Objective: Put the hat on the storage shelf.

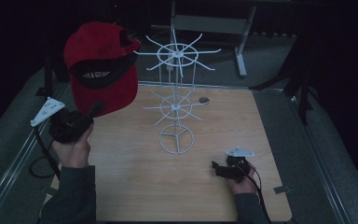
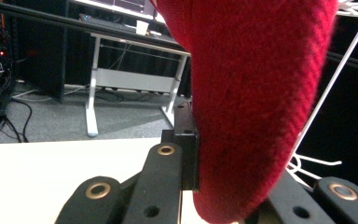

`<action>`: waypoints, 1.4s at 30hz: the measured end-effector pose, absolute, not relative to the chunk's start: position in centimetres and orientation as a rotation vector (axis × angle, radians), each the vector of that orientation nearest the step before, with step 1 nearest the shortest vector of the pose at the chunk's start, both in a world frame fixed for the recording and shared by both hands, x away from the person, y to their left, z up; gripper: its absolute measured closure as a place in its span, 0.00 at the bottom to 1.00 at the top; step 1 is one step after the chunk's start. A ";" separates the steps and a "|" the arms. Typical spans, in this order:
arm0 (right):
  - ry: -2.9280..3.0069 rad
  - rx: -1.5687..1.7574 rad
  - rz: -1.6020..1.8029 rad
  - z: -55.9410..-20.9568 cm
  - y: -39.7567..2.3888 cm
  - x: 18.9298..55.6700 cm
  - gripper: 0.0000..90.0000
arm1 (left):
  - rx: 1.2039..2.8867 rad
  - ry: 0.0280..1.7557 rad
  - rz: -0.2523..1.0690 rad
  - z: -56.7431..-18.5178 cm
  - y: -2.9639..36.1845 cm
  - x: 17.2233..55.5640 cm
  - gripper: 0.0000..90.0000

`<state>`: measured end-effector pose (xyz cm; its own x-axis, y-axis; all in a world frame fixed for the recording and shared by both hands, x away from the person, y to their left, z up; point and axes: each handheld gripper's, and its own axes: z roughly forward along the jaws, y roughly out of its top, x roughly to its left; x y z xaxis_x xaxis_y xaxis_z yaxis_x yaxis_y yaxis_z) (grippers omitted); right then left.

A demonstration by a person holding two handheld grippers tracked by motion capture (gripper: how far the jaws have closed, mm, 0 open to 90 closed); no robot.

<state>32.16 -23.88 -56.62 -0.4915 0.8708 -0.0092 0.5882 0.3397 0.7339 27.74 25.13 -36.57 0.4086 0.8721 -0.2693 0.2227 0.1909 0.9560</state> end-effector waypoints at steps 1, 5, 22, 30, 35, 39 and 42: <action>2.208 1.283 0.958 -56.6 -23.9 32.2 0.25 | 1.334 1.095 0.616 -36.6 25.1 27.7 0.95; 2.208 1.283 0.957 -56.6 -23.9 32.2 0.25 | 1.330 1.090 0.617 -36.5 25.1 27.7 0.95; 2.209 1.282 0.957 -56.6 -23.9 32.2 0.25 | 1.309 1.077 0.622 -36.1 25.1 27.2 0.95; 2.209 1.284 0.957 -56.6 -23.9 32.2 0.25 | 1.306 1.061 0.621 -35.9 24.9 26.9 0.95; 2.209 1.284 0.957 -56.6 -23.9 32.2 0.25 | 1.304 1.050 0.619 -35.8 24.8 26.6 0.95; 2.210 1.284 0.956 -56.6 -23.9 32.2 0.25 | 1.308 1.044 0.623 -35.8 24.7 26.4 0.95; 2.209 1.284 0.956 -56.6 -23.9 32.2 0.25 | 1.306 1.038 0.622 -35.7 24.6 26.2 0.95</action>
<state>32.15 -23.88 -56.61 -0.4917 0.8707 -0.0092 0.5892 0.3405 0.7328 26.24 24.60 -35.74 0.4422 0.8583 -0.2605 0.1751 0.2022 0.9636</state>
